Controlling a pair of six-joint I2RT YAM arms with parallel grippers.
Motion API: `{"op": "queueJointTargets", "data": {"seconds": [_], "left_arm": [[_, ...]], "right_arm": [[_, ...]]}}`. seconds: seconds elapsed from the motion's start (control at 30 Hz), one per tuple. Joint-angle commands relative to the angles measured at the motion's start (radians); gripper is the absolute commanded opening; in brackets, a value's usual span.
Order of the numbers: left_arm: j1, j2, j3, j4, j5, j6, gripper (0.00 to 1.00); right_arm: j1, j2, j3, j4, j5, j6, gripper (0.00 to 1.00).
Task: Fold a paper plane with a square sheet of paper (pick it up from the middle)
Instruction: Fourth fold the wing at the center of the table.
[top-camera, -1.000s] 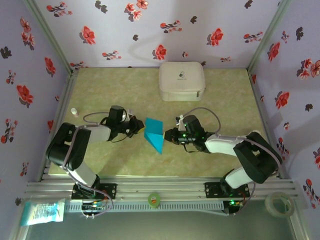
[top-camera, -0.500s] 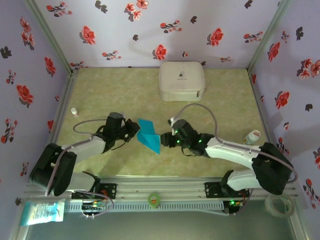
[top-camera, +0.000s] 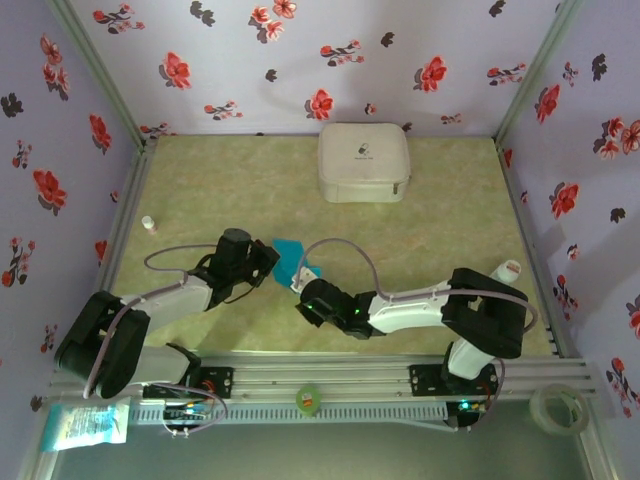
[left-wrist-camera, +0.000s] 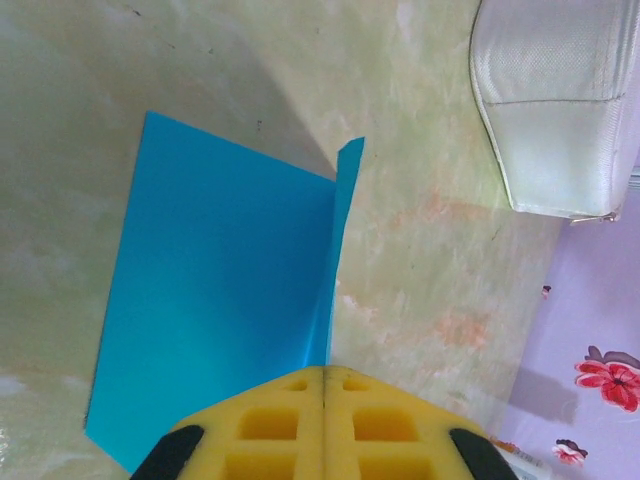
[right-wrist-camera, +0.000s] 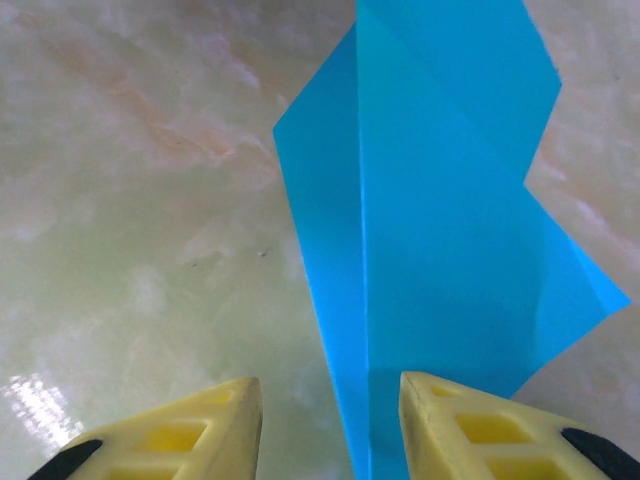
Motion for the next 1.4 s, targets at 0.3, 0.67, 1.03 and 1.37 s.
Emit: {"op": "queueJointTargets", "data": {"seconds": [0.3, 0.67, 1.03, 1.37], "left_arm": [[-0.01, -0.018, 0.01, -0.014, -0.009, -0.014, 0.0], [-0.01, -0.024, 0.025, -0.052, -0.006, 0.017, 0.11], [0.026, 0.017, 0.052, -0.1, 0.05, 0.078, 0.42], [0.072, 0.084, 0.088, -0.125, 0.135, 0.135, 0.34]], "right_arm": [[0.005, 0.094, 0.037, 0.086, 0.16, -0.07, 0.33], [0.005, 0.092, 0.009, 0.109, 0.173, -0.042, 0.11], [0.002, 0.086, -0.015, 0.133, 0.182, -0.048, 0.07], [-0.006, 0.078, -0.043, 0.171, 0.158, -0.028, 0.08]]}}
